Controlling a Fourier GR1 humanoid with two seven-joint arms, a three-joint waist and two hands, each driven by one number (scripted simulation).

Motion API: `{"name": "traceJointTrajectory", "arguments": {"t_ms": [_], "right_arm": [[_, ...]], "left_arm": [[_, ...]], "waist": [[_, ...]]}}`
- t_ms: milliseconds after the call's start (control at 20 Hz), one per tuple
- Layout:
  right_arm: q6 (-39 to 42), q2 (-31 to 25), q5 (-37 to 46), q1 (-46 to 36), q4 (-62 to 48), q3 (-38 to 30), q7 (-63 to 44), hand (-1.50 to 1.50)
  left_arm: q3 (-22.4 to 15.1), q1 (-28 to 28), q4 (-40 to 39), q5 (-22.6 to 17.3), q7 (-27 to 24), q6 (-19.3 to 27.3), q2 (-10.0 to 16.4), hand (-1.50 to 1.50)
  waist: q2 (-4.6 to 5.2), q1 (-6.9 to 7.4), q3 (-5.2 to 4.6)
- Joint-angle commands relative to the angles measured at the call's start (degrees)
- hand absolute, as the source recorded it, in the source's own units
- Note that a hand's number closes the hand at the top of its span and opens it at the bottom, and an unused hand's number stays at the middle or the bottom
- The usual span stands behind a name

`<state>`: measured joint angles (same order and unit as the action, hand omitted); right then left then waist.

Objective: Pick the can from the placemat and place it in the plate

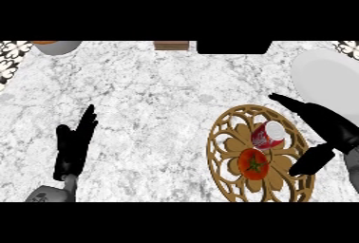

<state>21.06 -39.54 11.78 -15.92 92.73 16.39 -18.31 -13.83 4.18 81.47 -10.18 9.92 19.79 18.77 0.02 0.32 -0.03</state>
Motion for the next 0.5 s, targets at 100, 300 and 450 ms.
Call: {"name": "traceJointTrajectory", "arguments": {"t_ms": [100, 300, 450], "right_arm": [[6.24, 3.42, 3.63, -0.87, -0.92, -2.79, -2.20, -1.50], [7.25, 9.18, 7.11, -5.30, -6.71, -2.51, -0.57, -1.50], [9.20, 9.44, 9.33, -0.78, -3.32, -4.26, -0.32, -1.50]], "left_arm": [[2.01, -0.10, -2.18, 2.20, -0.15, -2.58, -2.00, 0.00], [1.91, 0.72, -1.49, 4.69, 0.92, -1.09, -4.73, 0.00], [4.41, -0.99, 2.74, 4.62, 2.98, -3.61, -3.10, 0.00]], "waist": [[-0.04, -0.28, 0.01], [0.03, -0.04, 0.03], [-0.05, -0.23, 0.03]]}}
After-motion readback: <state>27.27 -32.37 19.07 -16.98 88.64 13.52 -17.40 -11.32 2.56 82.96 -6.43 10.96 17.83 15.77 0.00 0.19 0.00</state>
